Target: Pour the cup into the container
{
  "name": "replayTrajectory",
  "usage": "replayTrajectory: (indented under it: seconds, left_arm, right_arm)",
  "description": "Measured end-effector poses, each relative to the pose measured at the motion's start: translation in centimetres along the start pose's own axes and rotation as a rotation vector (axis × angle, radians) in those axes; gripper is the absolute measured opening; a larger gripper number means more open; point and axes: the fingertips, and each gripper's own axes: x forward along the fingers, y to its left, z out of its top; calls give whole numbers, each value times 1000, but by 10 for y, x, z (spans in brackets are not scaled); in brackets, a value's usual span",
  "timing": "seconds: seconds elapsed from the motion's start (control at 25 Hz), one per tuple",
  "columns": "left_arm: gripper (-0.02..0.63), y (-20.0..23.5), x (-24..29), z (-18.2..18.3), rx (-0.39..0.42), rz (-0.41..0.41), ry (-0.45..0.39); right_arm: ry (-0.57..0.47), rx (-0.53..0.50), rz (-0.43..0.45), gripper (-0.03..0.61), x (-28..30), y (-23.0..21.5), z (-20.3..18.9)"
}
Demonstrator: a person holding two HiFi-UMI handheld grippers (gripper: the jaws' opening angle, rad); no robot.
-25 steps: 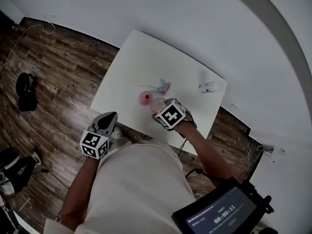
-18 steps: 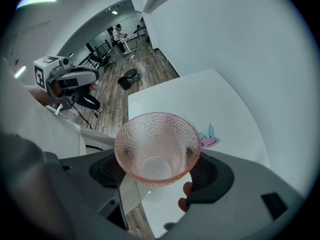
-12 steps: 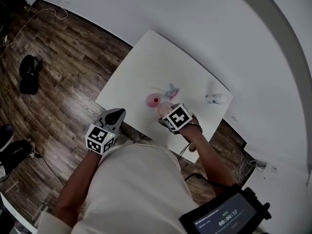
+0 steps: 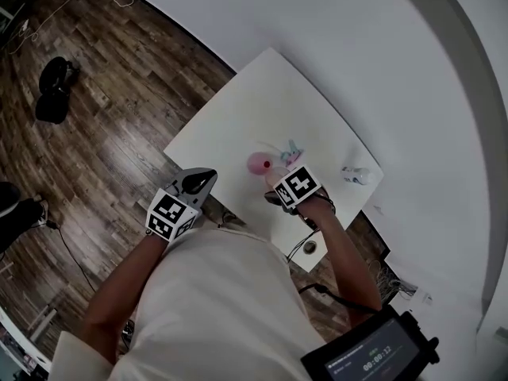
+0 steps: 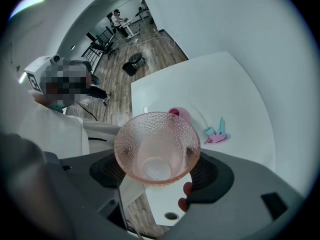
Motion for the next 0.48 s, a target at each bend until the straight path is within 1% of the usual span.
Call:
replayTrajectory:
  seconds: [0.24, 0.48]
  left_arm:
    - [11, 4, -1, -1, -16, 3, -14]
    - [11, 7, -5, 6, -31, 3, -36]
  right_arm:
    - [45, -10, 31, 373, 9, -1, 0]
    - [88, -8, 63, 373, 12, 2, -1]
